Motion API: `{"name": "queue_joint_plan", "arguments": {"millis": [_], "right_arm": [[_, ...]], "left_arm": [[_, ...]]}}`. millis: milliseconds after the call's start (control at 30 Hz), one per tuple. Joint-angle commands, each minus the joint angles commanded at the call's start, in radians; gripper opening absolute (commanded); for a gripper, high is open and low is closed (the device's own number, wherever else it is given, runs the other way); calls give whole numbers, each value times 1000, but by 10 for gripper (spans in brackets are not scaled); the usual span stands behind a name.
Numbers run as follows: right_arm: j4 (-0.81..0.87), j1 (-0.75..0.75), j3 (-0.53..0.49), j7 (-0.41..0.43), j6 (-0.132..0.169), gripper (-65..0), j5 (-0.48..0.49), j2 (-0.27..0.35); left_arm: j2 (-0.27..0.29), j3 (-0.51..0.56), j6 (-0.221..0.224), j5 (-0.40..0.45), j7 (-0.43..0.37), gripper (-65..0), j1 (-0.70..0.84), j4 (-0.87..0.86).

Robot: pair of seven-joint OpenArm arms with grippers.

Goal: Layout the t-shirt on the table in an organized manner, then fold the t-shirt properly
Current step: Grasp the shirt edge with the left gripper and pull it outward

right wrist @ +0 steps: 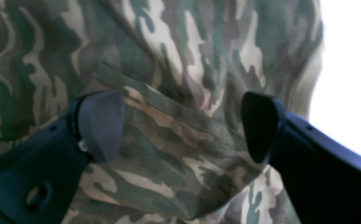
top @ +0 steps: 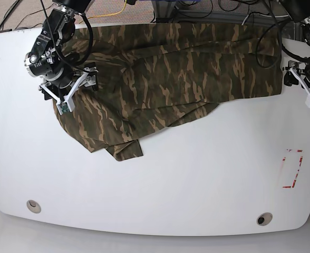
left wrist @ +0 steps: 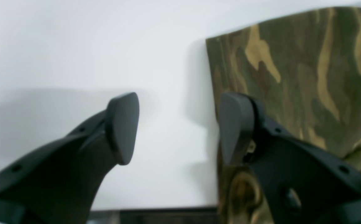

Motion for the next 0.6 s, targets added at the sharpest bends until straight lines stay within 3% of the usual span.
{"name": "queue_joint_plan", "arguments": {"millis": [333,600], "right_arm": [[0,0,0,0,0,-81,2,0],[2,0,2,0,0,-81,2,0]], "left_arm": [[2,89,0,-8,-54,-267,-58,-147],[14,172,0,-137,-54,-267,-58,-172]]}}
